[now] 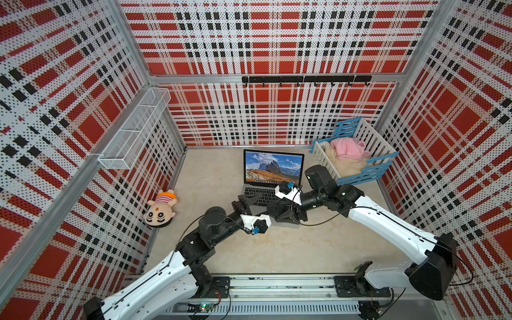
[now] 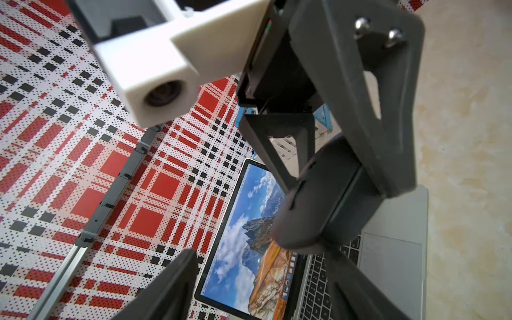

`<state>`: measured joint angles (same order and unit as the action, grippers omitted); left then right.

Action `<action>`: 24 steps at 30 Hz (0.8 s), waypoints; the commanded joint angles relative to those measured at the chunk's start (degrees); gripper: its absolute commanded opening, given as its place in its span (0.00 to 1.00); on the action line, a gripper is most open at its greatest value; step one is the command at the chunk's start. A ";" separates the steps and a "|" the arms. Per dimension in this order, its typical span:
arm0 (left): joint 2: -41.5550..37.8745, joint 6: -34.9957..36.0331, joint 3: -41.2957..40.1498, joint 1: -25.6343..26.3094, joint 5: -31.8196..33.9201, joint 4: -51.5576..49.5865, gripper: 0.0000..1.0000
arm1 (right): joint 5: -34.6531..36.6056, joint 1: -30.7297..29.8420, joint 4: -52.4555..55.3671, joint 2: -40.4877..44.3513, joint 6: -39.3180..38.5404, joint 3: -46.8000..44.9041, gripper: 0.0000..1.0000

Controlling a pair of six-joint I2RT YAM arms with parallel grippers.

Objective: Remove the wireless mouse receiver from the laptop
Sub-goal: Pick up the mouse from the center of the board.

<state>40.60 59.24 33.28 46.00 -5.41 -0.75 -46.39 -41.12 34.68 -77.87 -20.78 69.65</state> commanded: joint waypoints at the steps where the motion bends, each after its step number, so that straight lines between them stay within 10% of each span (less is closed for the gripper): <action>1: 0.84 5.20 1.52 1.44 -1.47 -3.69 0.73 | -4.03 -0.36 3.69 -1.64 0.13 2.37 0.59; 24: 3.15 7.55 1.53 6.29 0.58 -6.19 0.50 | -5.90 -4.24 6.28 -5.01 -1.11 3.38 0.60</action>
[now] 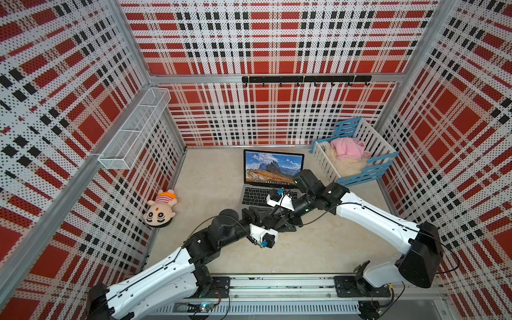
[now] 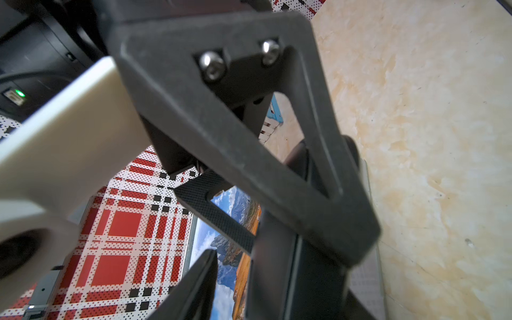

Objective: Remove the wireless mouse receiver from the laptop
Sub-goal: Pick up the mouse from the center of the board.

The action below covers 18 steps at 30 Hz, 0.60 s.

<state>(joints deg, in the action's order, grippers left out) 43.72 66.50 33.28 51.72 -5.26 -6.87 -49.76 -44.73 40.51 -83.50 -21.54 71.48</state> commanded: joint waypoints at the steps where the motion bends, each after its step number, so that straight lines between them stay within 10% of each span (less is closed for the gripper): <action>1: -0.02 0.28 1.68 0.56 0.35 -0.18 0.47 | -2.74 -0.62 0.38 0.62 -0.23 1.60 0.60; 18: 2.49 1.20 3.15 4.78 6.18 -3.30 0.00 | -2.07 -0.06 3.87 -3.53 -0.57 5.23 0.68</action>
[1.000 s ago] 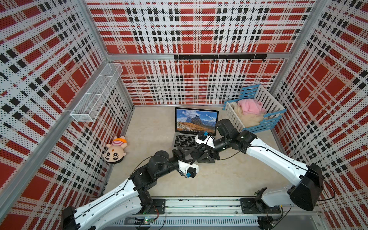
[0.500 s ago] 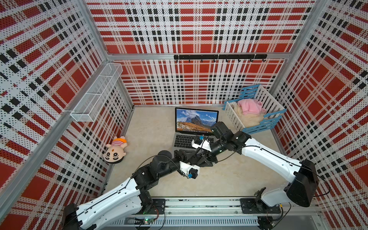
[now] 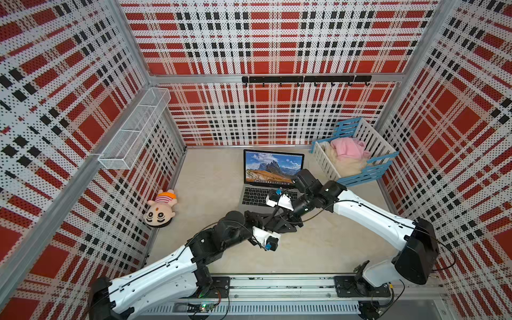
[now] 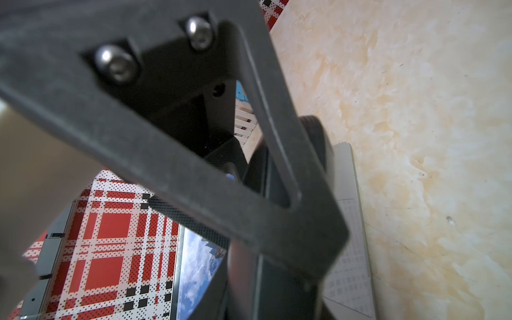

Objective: Remove the wireless mouse receiver from the laptop
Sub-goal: Pick up the mouse from the center of the board.

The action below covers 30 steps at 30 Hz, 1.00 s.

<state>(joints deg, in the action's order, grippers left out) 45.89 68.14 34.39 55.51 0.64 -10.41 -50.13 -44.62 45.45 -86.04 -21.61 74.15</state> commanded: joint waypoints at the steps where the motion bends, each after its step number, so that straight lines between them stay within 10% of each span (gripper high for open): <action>1: 0.43 -0.52 2.13 1.12 0.40 0.22 0.00 | -1.56 -0.04 -0.86 -1.40 -0.45 2.97 0.70; 8: 1.76 -0.77 2.31 1.18 0.48 -0.04 0.00 | -1.16 1.94 -0.10 -3.76 -0.02 5.75 1.00; 16: 4.58 -6.94 3.49 -1.25 -1.09 2.13 0.00 | 8.07 9.22 -2.06 -2.11 3.59 5.38 1.00; 30: 22.42 -57.71 27.71 -17.25 -26.85 -1.54 0.00 | 31.79 21.49 -34.15 21.15 29.97 -13.44 1.00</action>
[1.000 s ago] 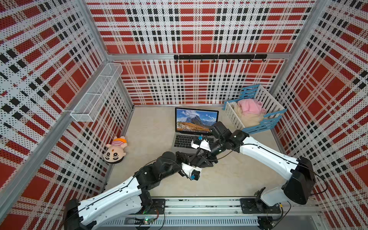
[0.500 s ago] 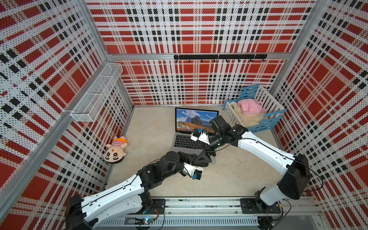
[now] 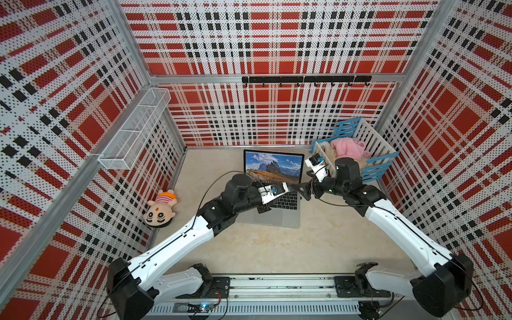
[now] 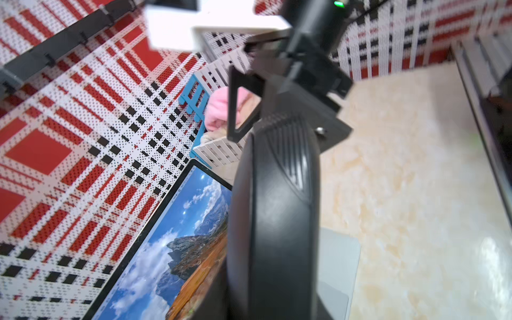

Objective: Remove the wireless mouse receiver from the laptop
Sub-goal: Pick up the mouse from the center of the board.

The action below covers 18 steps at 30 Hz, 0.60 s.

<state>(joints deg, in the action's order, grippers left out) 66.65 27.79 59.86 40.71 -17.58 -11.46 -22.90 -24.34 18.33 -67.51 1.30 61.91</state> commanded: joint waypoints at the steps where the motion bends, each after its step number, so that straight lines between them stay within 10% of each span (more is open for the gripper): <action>1: 2.42 -21.37 2.76 -3.27 -10.27 -0.42 0.00 | 3.86 1.58 -8.01 3.69 7.90 -2.01 1.00; 9: 7.48 -40.37 1.59 -8.45 -31.25 4.48 0.00 | -13.14 5.42 -10.02 4.52 9.62 -1.63 1.00; 18: 10.37 -46.46 1.26 -10.11 -41.79 3.99 0.00 | -35.33 6.76 -6.54 -3.91 10.69 5.02 1.00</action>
<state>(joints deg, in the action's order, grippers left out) 77.43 -15.31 61.54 31.81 -53.41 -9.45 -47.20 -17.87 11.09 -70.52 10.66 65.08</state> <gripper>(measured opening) 0.262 0.999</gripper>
